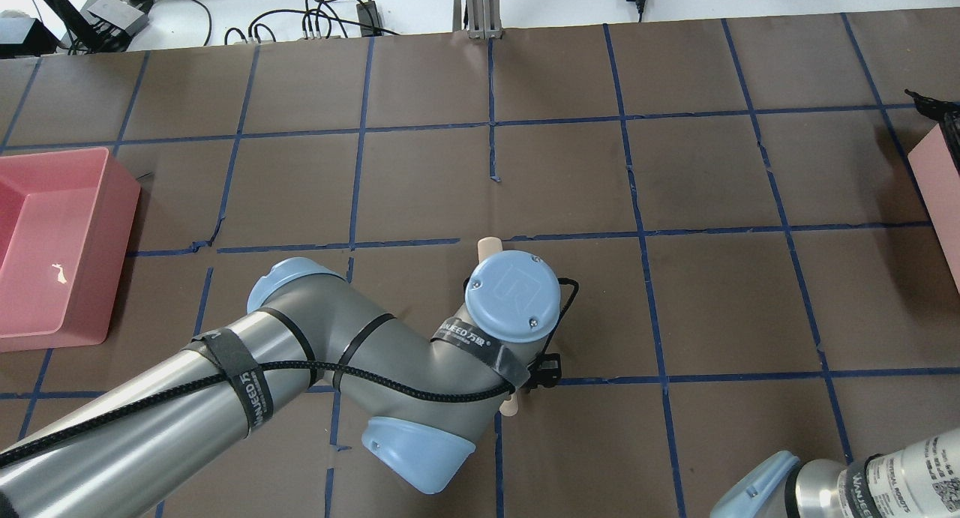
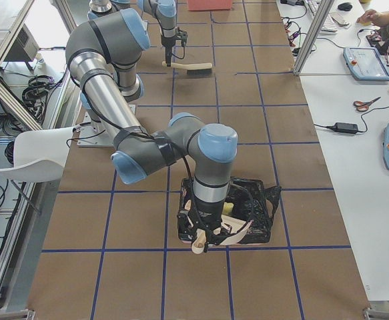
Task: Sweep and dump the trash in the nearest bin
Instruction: 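Dump the bread into the bin while the left gripper releases the brush and retracts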
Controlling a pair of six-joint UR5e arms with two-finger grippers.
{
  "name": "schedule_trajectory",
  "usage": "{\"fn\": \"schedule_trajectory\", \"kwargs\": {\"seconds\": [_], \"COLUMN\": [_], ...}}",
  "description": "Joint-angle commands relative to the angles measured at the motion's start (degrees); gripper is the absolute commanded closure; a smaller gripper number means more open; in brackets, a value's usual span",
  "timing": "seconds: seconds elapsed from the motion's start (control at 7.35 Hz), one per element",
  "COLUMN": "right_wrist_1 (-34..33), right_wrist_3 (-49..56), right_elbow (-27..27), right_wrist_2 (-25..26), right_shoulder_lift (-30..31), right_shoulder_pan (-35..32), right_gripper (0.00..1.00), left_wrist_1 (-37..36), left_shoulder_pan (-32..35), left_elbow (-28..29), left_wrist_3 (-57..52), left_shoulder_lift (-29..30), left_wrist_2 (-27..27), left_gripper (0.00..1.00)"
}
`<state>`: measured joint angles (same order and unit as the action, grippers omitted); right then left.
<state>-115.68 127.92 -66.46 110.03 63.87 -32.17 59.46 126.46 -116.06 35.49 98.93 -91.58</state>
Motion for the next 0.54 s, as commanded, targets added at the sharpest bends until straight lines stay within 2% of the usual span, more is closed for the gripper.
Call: {"fn": "schedule_trajectory", "kwargs": {"seconds": [0.0, 0.14, 0.27, 0.41], "right_wrist_1": [0.2, -0.6, -0.4, -0.5], "right_wrist_3": [0.3, 0.3, 0.2, 0.1], "right_elbow": [0.0, 0.1, 0.0, 0.0], "right_wrist_2": [1.6, 3.5, 4.3, 4.7], "right_shoulder_lift": [0.8, 0.8, 1.0, 1.0], "right_shoulder_pan": [-1.6, -3.0, -3.9, -4.1], "right_gripper": [0.96, 0.96, 0.96, 0.96], "left_wrist_1": [0.6, 1.6, 6.1, 10.9], "left_shoulder_pan": [-0.7, -1.0, -3.2, -6.3], "left_elbow": [4.1, 8.2, 12.4, 16.5], "left_wrist_3": [-0.9, -5.0, -8.5, -13.3], "left_shoulder_lift": [-1.1, -0.7, -0.8, -1.3], "left_wrist_2": [0.1, 0.0, 0.1, 2.4], "left_gripper": [0.17, 0.22, 0.18, 0.16]}}
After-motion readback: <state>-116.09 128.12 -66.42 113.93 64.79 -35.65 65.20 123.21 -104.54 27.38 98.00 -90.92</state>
